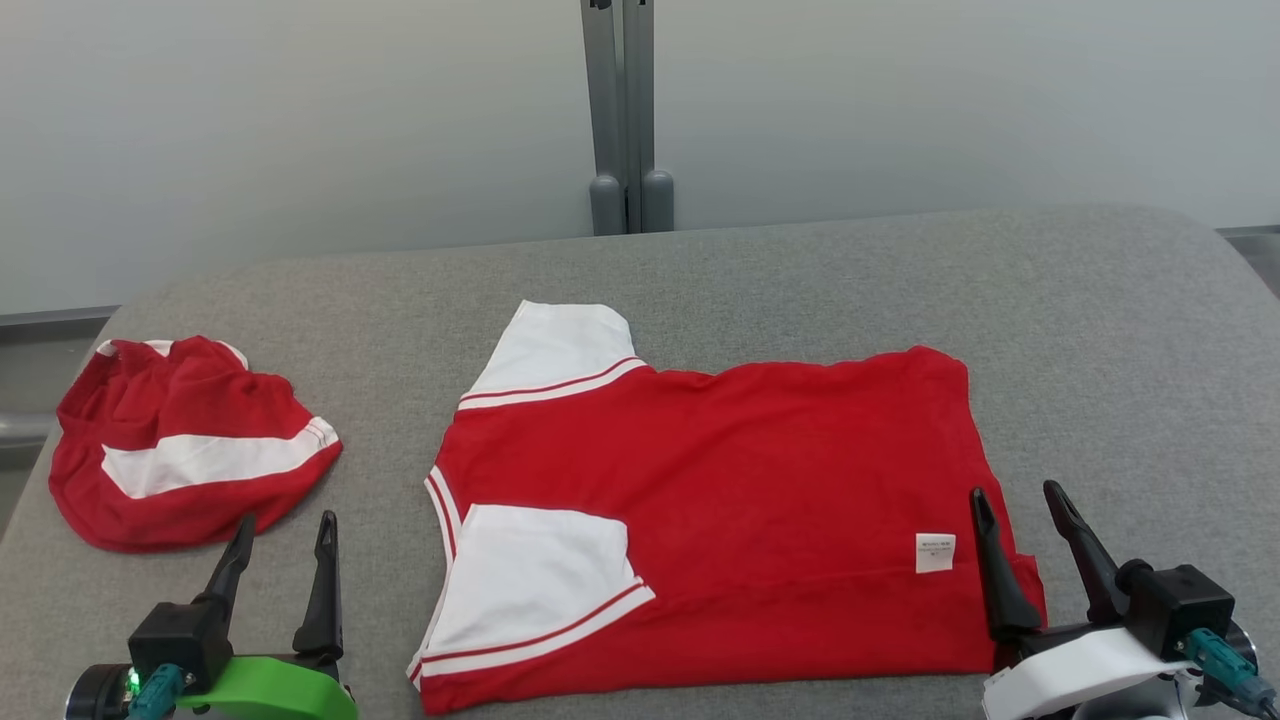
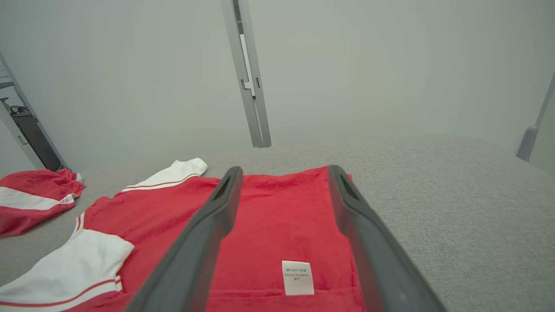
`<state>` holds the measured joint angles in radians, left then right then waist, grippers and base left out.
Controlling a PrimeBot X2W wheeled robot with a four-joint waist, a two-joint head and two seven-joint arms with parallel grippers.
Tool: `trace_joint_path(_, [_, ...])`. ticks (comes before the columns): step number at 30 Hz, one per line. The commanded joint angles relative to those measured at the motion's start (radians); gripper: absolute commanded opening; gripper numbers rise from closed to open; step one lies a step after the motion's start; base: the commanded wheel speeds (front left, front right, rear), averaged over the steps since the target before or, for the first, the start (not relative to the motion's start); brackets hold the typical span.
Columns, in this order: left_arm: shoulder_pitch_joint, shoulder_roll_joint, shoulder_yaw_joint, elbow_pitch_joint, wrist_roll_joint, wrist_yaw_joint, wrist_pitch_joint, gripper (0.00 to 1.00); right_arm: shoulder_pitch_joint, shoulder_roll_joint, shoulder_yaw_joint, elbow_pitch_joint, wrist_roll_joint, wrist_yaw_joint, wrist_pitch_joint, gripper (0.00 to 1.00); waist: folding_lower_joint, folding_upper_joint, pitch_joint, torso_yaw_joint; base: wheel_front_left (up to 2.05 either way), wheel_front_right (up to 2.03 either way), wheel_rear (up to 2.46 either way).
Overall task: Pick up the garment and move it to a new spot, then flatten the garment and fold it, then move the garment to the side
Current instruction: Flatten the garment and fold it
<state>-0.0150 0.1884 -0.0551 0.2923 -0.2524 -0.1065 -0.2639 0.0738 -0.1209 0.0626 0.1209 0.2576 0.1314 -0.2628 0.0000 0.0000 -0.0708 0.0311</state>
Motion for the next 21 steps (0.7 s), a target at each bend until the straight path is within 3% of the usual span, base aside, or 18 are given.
trace_joint_path(1, [0.012,-0.002,0.002,-0.001,-0.005,-0.006,0.000,1.00,0.009,-0.001,-0.003,-0.001,-0.007,-0.002,-0.002,1.00,0.0000,0.0000,-0.001,0.000,0.00,0.00,0.00])
trace_joint_path(21, [0.023,-0.021,0.028,0.012,0.012,-0.016,0.000,1.00,0.010,-0.005,0.001,0.047,-0.019,-0.002,-0.003,1.00,0.0000,0.0000,-0.017,0.010,0.00,0.00,0.00])
